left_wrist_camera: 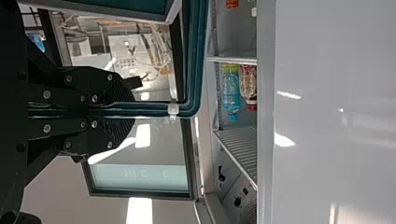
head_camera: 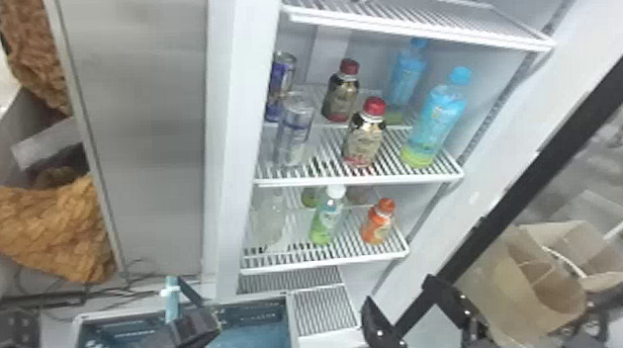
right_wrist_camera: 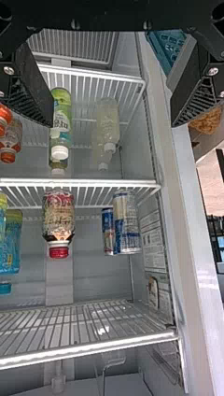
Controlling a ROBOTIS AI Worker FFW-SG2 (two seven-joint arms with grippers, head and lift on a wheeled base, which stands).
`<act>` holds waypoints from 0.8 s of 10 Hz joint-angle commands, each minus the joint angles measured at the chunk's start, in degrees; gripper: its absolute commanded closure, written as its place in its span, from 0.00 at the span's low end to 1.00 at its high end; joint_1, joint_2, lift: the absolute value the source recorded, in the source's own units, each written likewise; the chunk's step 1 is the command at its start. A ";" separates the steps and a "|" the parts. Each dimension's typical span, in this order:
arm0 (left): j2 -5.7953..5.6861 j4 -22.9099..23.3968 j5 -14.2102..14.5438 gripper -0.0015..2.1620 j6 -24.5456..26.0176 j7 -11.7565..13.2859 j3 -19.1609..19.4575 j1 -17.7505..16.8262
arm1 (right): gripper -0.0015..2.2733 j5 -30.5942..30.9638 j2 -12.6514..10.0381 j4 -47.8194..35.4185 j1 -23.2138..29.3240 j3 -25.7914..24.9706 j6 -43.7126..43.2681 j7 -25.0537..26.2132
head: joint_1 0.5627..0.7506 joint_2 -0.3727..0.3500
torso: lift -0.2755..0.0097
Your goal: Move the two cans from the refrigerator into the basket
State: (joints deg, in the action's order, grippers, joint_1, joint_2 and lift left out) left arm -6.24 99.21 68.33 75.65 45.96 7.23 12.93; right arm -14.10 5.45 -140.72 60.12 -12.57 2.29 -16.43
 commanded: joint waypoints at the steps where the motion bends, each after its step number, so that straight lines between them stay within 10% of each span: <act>1: 0.00 0.00 0.00 0.55 0.00 0.00 -0.04 0.00 | 0.05 0.05 0.09 0.02 -0.07 0.00 0.09 0.00 | 0.70 0.03 | 0.86; 8: 0.09 0.00 0.00 0.55 0.00 0.00 0.08 0.28 | 0.05 -0.07 0.18 0.30 -1.06 0.00 0.09 0.00 | 0.70 0.03 | 0.86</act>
State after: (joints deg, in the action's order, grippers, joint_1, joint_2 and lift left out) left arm -6.18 99.21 68.33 75.65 45.96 7.29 13.17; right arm -14.25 5.56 -140.41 59.21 -12.57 2.40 -16.43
